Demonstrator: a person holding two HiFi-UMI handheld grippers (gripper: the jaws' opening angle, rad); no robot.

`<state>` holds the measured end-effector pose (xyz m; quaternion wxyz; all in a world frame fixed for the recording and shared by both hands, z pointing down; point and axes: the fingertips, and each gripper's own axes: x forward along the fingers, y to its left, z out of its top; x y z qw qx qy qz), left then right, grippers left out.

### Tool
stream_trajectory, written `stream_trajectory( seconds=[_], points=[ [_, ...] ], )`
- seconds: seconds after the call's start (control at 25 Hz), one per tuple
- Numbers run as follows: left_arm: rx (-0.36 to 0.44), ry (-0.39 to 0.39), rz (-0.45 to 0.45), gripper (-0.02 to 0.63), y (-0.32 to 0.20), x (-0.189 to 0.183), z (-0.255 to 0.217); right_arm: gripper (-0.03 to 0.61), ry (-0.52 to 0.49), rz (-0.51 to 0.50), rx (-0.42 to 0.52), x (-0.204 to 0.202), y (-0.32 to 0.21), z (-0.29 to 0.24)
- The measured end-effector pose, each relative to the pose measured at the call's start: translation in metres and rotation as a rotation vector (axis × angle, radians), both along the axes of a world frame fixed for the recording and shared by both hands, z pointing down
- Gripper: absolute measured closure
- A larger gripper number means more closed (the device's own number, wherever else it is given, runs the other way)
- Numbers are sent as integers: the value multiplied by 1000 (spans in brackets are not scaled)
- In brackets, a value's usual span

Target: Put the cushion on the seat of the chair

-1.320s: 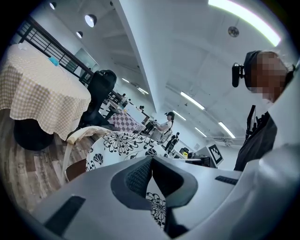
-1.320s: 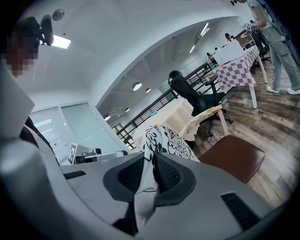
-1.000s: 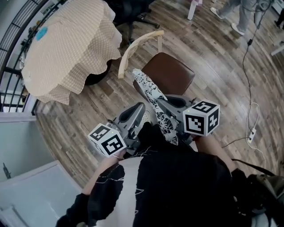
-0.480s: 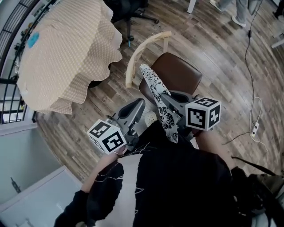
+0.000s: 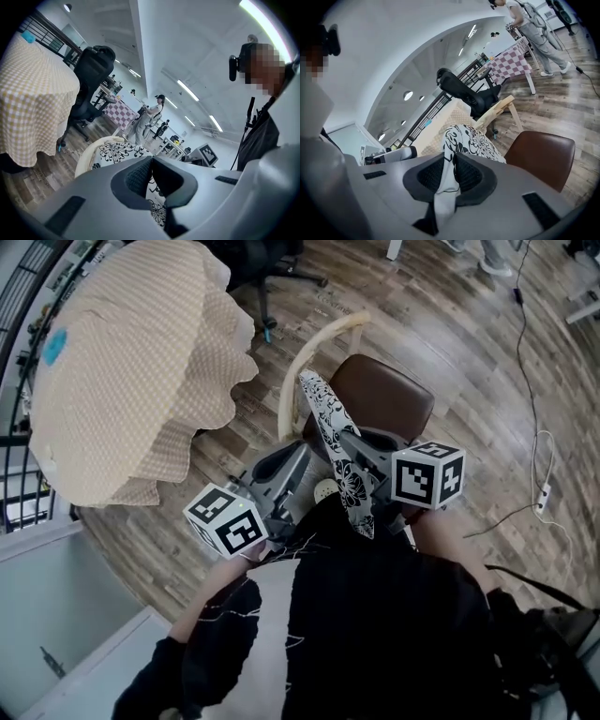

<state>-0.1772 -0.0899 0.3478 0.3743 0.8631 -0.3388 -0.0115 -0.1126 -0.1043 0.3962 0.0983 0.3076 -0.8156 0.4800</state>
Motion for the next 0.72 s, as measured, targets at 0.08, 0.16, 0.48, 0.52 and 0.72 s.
stream_trajectory(
  seconds=[0.08,0.16,0.48,0.52,0.72],
  points=[
    [-4,4,5,598,-5,-4,3,535,15,29,-14,2,-7,10],
    [-13,6,13,598,-6,-6,6,535,40,59,-30,9,-13,23],
    [-38,15,25,598,-18,-16,19,535,118,193,-62,58,-38,52],
    [-39,18,29,598,-18,-16,21,535,132,207,-65,65,-39,55],
    [-48,44,57,598,-17,-13,29,535,211,251,-45,81,-43,57]
  ],
)
